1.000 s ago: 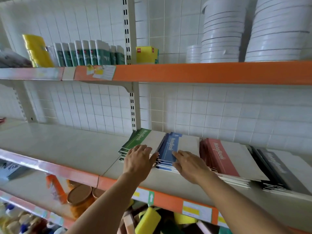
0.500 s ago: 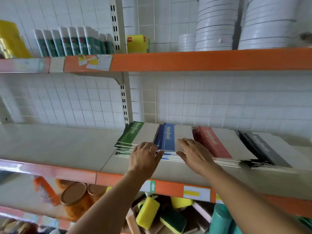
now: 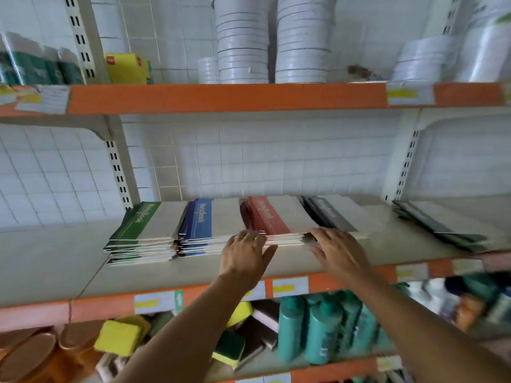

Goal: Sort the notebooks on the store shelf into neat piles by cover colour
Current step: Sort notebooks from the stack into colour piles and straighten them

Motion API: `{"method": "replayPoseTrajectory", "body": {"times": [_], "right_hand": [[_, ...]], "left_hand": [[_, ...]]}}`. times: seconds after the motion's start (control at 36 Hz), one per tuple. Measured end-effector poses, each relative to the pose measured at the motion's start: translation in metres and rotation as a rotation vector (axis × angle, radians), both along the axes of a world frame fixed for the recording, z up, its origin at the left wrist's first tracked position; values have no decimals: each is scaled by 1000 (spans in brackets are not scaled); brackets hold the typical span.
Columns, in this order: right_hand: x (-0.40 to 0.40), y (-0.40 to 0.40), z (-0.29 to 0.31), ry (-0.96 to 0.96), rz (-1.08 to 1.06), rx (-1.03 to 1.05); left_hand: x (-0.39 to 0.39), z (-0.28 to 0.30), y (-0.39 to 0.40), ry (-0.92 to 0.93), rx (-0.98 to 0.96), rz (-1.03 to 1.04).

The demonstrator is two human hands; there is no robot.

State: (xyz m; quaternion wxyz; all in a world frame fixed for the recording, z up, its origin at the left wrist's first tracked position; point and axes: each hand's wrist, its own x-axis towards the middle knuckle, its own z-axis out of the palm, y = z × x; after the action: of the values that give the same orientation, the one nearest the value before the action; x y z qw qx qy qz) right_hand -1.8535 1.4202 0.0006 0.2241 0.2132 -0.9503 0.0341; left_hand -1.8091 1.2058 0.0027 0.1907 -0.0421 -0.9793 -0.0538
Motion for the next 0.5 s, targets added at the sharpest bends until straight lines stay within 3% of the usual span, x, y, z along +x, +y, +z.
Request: {"method": "replayPoseTrajectory", "body": {"times": [0.25,0.5], "right_hand": [[21,155,-1,40,-166,-11],[27,297,-3,-51,-285,-5]], "left_hand": [[-20,2,142,-1,-14,-145],[-18,-1,276,-68,-25,-191]]}}
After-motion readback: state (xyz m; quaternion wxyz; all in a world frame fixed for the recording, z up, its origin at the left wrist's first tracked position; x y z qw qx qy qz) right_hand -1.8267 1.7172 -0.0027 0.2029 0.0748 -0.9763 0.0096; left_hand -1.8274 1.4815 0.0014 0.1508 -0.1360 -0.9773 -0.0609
